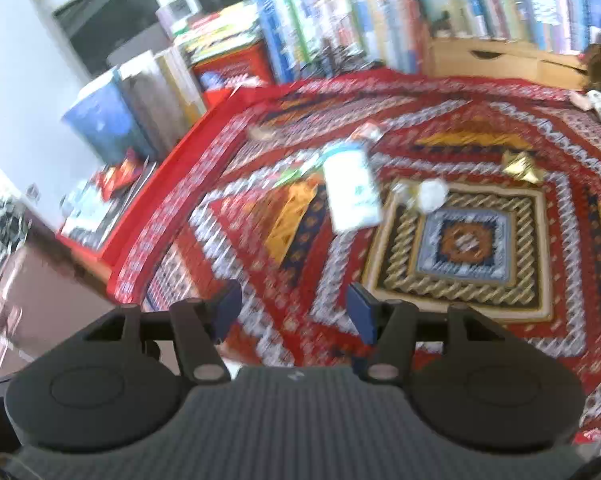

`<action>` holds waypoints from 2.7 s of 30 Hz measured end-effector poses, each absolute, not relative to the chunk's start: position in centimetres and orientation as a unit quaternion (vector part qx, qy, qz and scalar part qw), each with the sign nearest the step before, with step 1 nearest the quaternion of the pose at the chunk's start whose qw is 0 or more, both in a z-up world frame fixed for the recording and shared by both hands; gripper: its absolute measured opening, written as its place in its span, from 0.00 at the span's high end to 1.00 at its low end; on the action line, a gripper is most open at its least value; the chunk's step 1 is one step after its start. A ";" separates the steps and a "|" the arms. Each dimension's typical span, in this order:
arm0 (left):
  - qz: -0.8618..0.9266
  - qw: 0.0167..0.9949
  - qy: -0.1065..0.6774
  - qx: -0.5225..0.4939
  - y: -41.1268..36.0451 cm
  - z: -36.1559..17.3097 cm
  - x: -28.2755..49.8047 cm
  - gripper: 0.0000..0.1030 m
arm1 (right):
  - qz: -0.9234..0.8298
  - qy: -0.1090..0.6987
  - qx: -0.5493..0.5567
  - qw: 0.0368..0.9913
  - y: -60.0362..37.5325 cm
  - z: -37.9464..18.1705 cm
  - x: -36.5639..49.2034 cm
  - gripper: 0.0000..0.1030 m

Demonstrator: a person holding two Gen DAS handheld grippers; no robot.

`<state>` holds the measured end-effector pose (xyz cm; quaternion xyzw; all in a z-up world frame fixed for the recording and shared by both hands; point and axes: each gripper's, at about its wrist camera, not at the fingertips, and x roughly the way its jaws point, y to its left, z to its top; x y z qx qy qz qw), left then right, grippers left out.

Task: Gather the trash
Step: 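Grasp the white Sanita bottle with the left tool while the right grasps a gold foil wrapper, then lift the white bottle with the left tool while the right holds the gold foil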

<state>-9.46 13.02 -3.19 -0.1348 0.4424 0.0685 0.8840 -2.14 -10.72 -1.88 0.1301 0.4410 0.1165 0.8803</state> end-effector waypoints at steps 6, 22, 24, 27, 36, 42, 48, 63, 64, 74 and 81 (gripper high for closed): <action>0.062 0.888 0.437 -0.130 9.6 -2.8 -4.0 0.15 | 0.099 0.441 0.171 0.875 -15.5 -2.2 1.8 0.31; 0.107 0.867 0.473 -0.117 0.2 -10.3 9.8 0.14 | 0.049 0.460 0.186 0.867 -24.1 -6.4 11.0 0.24; 0.114 0.863 0.477 -0.122 -0.3 -11.1 10.9 0.14 | 0.025 0.460 0.173 0.871 -24.9 -7.2 12.3 0.21; 0.121 0.860 0.480 -0.124 -1.0 -12.0 12.5 0.14 | -0.007 0.459 0.155 0.875 -26.0 -8.5 13.7 0.19; 0.131 0.862 0.483 -0.083 -2.9 -14.2 16.7 0.14 | -0.061 0.484 0.130 0.863 -28.0 -12.9 18.1 0.16; 0.130 0.856 0.497 -0.059 -3.4 -16.1 18.5 0.15 | -0.075 0.498 0.126 0.855 -28.4 -15.3 19.9 0.16; 0.098 0.851 0.509 -0.090 -3.2 -16.7 19.2 0.41 | -0.081 0.509 0.128 0.847 -28.6 -16.8 20.8 0.16; 0.089 0.866 0.482 -0.099 -5.3 -13.1 17.5 0.73 | -0.077 0.501 0.116 0.854 -28.4 -16.2 20.4 0.53; 0.088 0.867 0.480 -0.100 -5.3 -12.9 17.3 0.73 | -0.075 0.500 0.116 0.855 -28.3 -16.1 20.4 0.54; 0.072 0.884 0.454 -0.078 -6.4 -10.7 16.1 0.72 | -0.035 0.492 0.119 0.862 -26.6 -14.4 19.3 0.54; 0.077 0.882 0.451 -0.110 -5.1 -10.4 14.3 0.69 | -0.018 0.497 0.114 0.860 -25.6 -14.3 18.9 0.54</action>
